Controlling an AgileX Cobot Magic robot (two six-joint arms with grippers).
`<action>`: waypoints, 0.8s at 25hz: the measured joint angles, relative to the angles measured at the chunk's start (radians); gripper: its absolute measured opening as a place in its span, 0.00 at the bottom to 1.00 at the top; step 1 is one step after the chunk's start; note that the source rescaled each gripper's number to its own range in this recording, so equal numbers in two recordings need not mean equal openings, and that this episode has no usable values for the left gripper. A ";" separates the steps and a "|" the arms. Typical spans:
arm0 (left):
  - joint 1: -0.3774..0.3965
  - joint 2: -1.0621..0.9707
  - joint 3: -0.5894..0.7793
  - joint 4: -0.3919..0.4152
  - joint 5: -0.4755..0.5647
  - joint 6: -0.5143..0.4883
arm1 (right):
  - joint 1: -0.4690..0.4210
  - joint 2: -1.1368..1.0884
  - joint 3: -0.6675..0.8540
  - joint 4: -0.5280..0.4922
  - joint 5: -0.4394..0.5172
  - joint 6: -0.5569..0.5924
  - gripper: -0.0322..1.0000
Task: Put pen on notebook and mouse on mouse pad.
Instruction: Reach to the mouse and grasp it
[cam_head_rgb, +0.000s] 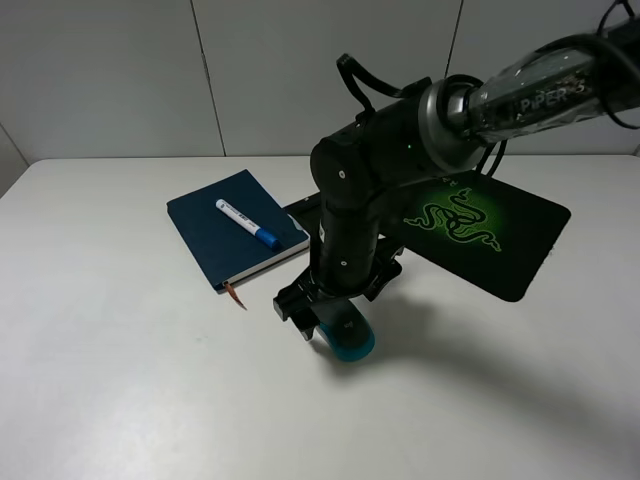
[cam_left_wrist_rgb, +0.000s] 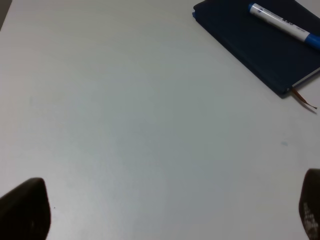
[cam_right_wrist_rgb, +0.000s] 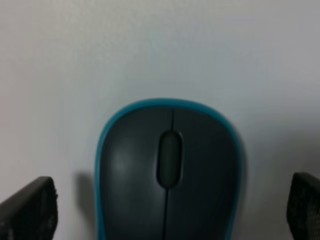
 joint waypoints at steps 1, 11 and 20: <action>0.000 0.000 0.000 0.000 0.000 0.000 | 0.000 0.003 0.011 0.001 -0.003 0.000 1.00; 0.000 0.000 0.000 0.000 0.000 0.000 | 0.000 0.001 0.077 0.013 -0.052 0.001 1.00; 0.000 0.000 0.000 0.000 0.000 0.000 | 0.000 0.001 0.077 0.004 -0.053 0.001 0.87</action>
